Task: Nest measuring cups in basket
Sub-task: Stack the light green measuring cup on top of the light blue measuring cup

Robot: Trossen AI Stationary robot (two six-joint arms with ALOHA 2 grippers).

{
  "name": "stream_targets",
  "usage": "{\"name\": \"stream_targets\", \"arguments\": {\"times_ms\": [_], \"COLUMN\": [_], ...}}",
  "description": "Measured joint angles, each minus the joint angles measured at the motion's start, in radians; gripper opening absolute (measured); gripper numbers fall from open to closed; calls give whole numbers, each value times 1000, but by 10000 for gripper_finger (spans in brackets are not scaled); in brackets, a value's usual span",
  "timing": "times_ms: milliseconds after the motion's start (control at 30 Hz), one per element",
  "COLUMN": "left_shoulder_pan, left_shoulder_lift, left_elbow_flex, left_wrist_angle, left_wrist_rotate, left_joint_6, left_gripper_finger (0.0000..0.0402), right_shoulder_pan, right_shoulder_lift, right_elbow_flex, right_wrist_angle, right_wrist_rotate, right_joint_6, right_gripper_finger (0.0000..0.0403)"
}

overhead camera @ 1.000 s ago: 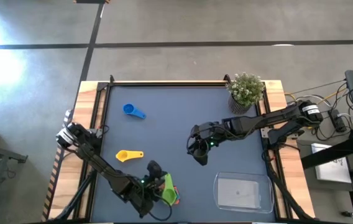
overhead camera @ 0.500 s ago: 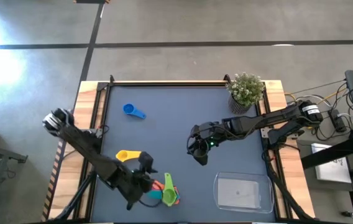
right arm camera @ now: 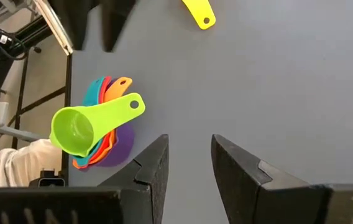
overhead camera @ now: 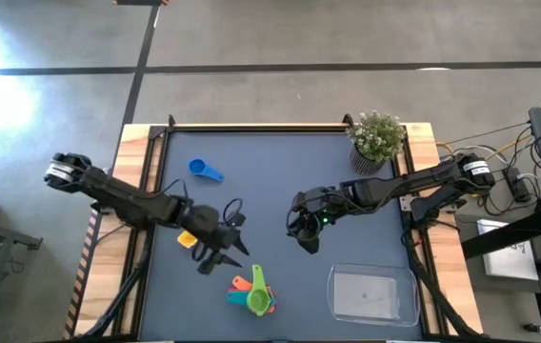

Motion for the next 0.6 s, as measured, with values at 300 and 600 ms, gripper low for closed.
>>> {"name": "stream_targets", "arguments": {"times_ms": [300, 600], "left_shoulder_pan": [13, -27], "left_shoulder_lift": [170, 327], "left_elbow_flex": [32, 94], "left_wrist_angle": [0, -2], "left_wrist_rotate": [11, -174], "left_joint_6": [122, 242], "left_gripper_finger": [159, 151], "right_shoulder_pan": [0, 0], "right_shoulder_lift": [0, 0], "right_elbow_flex": [-1, -5], "right_wrist_angle": [2, 5], "right_wrist_rotate": [1, 1], "right_joint_6": [-16, -19], "right_gripper_finger": [116, 112]}}
